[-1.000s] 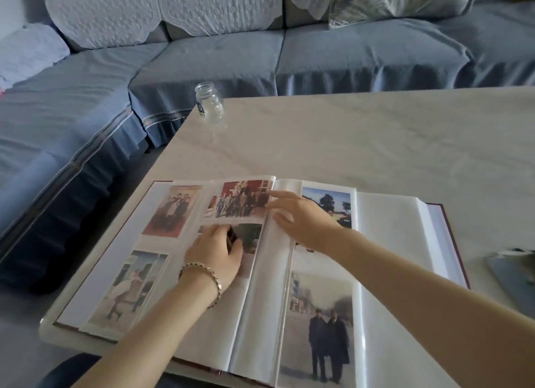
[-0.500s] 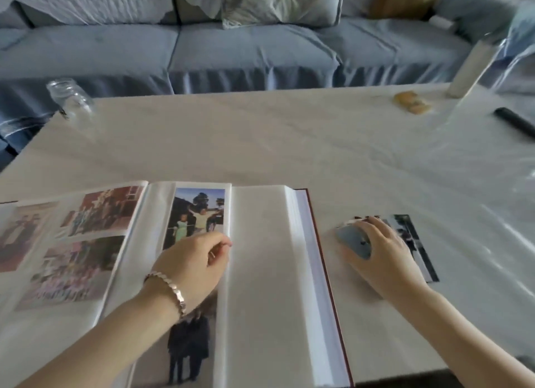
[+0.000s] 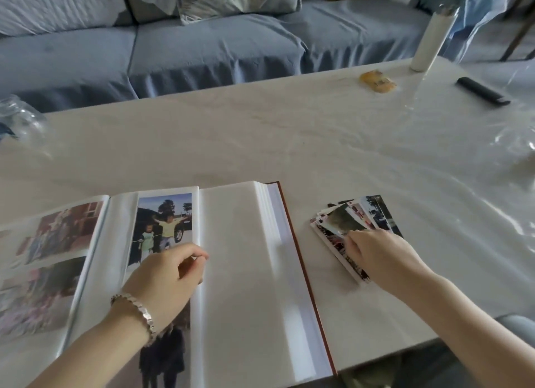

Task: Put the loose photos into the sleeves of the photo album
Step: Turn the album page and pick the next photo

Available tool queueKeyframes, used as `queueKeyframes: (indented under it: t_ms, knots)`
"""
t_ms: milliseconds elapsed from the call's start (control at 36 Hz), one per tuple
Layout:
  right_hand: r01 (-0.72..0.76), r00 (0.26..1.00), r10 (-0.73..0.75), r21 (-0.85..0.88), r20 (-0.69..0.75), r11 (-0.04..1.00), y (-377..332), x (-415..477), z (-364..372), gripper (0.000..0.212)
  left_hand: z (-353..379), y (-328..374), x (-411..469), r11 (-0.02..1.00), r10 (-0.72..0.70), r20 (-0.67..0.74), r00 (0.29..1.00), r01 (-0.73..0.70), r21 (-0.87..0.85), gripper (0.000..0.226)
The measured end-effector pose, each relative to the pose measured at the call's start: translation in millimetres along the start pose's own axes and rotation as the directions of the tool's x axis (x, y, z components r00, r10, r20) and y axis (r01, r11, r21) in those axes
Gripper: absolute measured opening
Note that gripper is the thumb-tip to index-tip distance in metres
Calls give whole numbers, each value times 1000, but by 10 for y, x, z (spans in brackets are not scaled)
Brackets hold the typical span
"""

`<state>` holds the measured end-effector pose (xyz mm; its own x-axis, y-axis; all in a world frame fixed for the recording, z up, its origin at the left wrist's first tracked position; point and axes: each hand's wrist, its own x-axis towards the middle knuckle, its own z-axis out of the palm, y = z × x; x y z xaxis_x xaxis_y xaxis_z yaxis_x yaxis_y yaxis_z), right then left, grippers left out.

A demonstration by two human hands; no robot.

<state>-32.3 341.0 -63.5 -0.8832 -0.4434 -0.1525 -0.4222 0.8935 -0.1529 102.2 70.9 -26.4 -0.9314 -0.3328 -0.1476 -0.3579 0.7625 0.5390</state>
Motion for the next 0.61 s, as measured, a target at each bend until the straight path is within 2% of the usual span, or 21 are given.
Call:
queueKeyframes:
  t_ms: [83,139,194,222,278,306,361,417,500,556,611]
  knots:
    - [-56,997,51,-75,-59,996,62,5,6,20,31,18,2,999,-12,-10,1000,12,-40,27]
    - [-40,980,20,-94,-198,995,72,-14,9,7,60,37,9,997,-21,-21,1000,20,-80,25]
    - [60,895,-49,12,-443,998,34,-72,6,12,97,80,17,984,-37,-15,999,34,-178,22]
    - [150,815,-101,40,-571,988,-20,-102,-15,10,111,118,18,964,-55,0,999,53,-260,20]
    - [301,711,-193,45,-676,952,-185,-141,-42,17,120,236,9,872,-85,73,994,110,-477,12]
    - [356,699,-221,63,-680,932,-288,-161,-53,18,110,311,1,806,-86,134,987,148,-574,14]
    - [444,705,-275,104,-654,890,-496,-189,1,20,103,410,-2,678,-83,260,962,246,-692,35]
    - [532,712,-367,119,-598,839,-695,-223,46,21,100,465,-9,635,-86,314,946,295,-714,38]
    - [658,687,-535,110,-491,745,-936,-261,90,27,121,432,-11,681,-166,209,964,265,-683,15]
    - [705,671,-622,87,-404,704,-1043,-267,106,30,116,311,-13,780,-204,105,973,226,-583,13]
    - [708,686,-632,129,-361,694,-1121,-277,85,35,56,163,-24,889,-166,27,986,162,-427,16]
